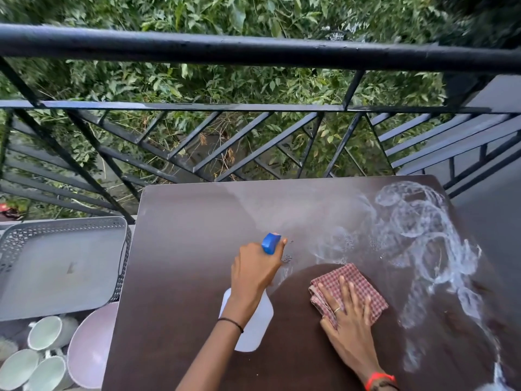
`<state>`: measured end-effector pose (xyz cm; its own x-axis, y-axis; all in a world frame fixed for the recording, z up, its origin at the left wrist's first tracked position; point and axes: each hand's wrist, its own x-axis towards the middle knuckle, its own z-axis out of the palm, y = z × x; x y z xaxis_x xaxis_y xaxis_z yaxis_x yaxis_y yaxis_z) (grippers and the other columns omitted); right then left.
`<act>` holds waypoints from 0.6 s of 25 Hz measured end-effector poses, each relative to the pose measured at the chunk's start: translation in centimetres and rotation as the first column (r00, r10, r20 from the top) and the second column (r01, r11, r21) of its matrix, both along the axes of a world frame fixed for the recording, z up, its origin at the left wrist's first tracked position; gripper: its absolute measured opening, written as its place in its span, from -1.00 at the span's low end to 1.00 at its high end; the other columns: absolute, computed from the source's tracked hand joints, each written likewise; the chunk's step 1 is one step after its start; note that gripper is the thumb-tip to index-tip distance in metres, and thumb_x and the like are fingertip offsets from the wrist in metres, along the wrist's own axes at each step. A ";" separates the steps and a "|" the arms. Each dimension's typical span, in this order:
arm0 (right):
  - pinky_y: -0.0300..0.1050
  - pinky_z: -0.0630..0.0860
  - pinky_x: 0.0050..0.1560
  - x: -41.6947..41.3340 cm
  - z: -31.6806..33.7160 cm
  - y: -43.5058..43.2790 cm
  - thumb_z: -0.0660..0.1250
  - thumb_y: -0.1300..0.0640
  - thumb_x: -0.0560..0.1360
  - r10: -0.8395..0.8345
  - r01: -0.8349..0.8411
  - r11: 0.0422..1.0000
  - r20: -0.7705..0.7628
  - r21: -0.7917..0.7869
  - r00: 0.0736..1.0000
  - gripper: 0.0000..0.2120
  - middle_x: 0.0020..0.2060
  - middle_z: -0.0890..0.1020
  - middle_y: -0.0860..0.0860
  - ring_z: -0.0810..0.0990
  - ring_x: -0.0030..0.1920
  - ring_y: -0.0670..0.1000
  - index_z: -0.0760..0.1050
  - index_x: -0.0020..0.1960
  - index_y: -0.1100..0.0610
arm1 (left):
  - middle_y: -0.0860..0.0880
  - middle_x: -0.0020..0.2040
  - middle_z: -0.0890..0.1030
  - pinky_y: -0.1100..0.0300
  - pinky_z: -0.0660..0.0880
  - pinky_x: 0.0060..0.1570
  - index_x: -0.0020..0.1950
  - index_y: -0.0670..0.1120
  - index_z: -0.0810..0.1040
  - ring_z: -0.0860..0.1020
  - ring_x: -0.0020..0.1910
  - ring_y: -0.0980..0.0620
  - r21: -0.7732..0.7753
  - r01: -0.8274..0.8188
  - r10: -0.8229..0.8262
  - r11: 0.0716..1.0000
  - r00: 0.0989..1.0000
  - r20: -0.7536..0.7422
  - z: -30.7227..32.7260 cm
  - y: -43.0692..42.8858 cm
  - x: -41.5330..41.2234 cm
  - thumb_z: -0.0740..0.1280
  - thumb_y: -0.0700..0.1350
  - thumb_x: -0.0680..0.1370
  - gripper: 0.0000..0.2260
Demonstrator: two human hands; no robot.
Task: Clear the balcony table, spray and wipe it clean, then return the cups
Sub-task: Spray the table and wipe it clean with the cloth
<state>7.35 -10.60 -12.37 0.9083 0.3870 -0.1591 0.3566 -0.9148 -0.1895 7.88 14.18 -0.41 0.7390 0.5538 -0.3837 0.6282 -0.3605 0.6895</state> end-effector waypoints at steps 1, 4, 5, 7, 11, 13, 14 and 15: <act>0.11 -0.31 0.47 0.0 -0.1 0.0 0.09 -0.18 0.40 -0.002 0.002 1.000 -0.005 -0.006 1.000 -0.31 0.55 -0.03 -0.02 -0.24 0.53 -0.04 -0.09 0.47 -0.37 | -0.17 -0.40 0.57 0.08 0.47 -0.28 -0.33 -0.14 0.46 0.61 -0.29 -0.19 0.001 -0.017 0.017 1.000 1.000 -0.001 0.1 0.1 -0.3 0.26 0.34 0.49 -0.46; 0.13 -0.30 0.47 0.1 -0.3 -0.3 0.07 -0.19 0.40 0.022 -0.022 1.000 -0.012 -0.013 1.000 -0.33 0.55 -0.05 -0.01 -0.23 0.53 -0.02 -0.07 0.47 -0.35 | -0.11 -0.39 0.57 0.09 0.45 -0.26 -0.17 -0.08 0.59 0.58 -0.23 -0.17 0.015 -0.085 0.085 0.996 0.996 -0.015 -0.1 1.1 -1.4 0.24 0.36 0.49 -0.50; 0.13 -0.29 0.47 0.5 -0.2 -0.3 0.06 -0.18 0.41 0.033 -0.033 0.999 -0.013 -0.018 0.999 -0.33 0.55 -0.06 -0.02 -0.20 0.54 0.00 -0.07 0.47 -0.35 | -0.11 -0.41 0.60 0.10 0.49 -0.22 -0.06 -0.03 0.63 0.60 -0.23 -0.12 0.009 -0.118 0.118 0.993 0.993 -0.006 -0.1 1.4 -1.8 0.23 0.36 0.49 -0.52; 0.15 -0.28 0.47 2.4 0.3 0.3 0.01 -0.18 0.41 0.038 -0.039 0.999 -0.017 -0.029 0.999 -0.35 0.54 -0.09 -0.03 -0.15 0.54 0.03 -0.08 0.47 -0.34 | -0.09 -0.48 0.61 0.15 0.52 -0.18 0.03 0.07 0.65 0.64 -0.26 0.00 0.002 -0.169 0.169 0.986 0.986 0.007 0.0 1.9 -2.4 0.22 0.34 0.51 -0.59; 0.23 -0.28 0.47 6.9 1.1 5.5 -0.09 -0.20 0.39 0.074 -0.075 0.997 -0.030 -0.011 0.997 -0.35 0.54 -0.12 0.00 -0.14 0.54 0.10 -0.12 0.47 -0.29 | -0.11 -0.52 0.61 0.16 0.53 -0.15 0.07 0.11 0.62 0.64 -0.32 0.07 0.007 -0.256 0.256 0.967 0.967 0.005 0.1 2.6 -3.5 0.22 0.35 0.51 -0.61; 0.24 -0.30 0.45 7.3 1.2 9.1 -0.07 -0.21 0.40 0.148 -0.148 0.989 -0.040 -0.001 0.988 -0.35 0.54 -0.13 0.03 -0.14 0.54 0.13 -0.09 0.49 -0.30 | -0.10 -0.52 0.61 0.11 0.54 -0.08 0.06 0.07 0.63 0.64 -0.27 0.05 0.014 -0.294 0.294 0.956 0.956 -0.007 0.0 2.8 -3.8 0.21 0.35 0.51 -0.57; 0.23 -0.32 0.45 6.7 1.1 10.8 -0.05 -0.20 0.41 0.199 -0.199 0.980 -0.049 0.007 0.979 -0.36 0.54 -0.12 0.04 -0.15 0.54 0.13 -0.06 0.49 -0.31 | -0.11 -0.52 0.62 0.09 0.53 -0.06 0.04 0.04 0.64 0.64 -0.24 0.03 0.017 -0.310 0.310 0.951 0.951 -0.015 -0.1 3.0 -3.7 0.21 0.35 0.51 -0.56; 0.22 -0.34 0.44 5.7 1.0 12.2 0.00 -0.18 0.42 0.258 -0.256 0.966 -0.051 0.028 0.965 -0.37 0.55 -0.09 0.05 -0.13 0.54 0.13 -0.01 0.48 -0.31 | -0.11 -0.50 0.63 0.08 0.52 -0.06 0.02 0.00 0.65 0.64 -0.22 0.00 0.020 -0.325 0.326 0.945 0.945 -0.019 -0.2 3.1 -3.7 0.22 0.35 0.51 -0.54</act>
<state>13.01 1.60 -11.37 0.7681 0.6101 -0.1942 0.5680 -0.7893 -0.2332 4.22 17.31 -0.57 0.5091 0.7689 -0.3868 0.7280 -0.1450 0.6701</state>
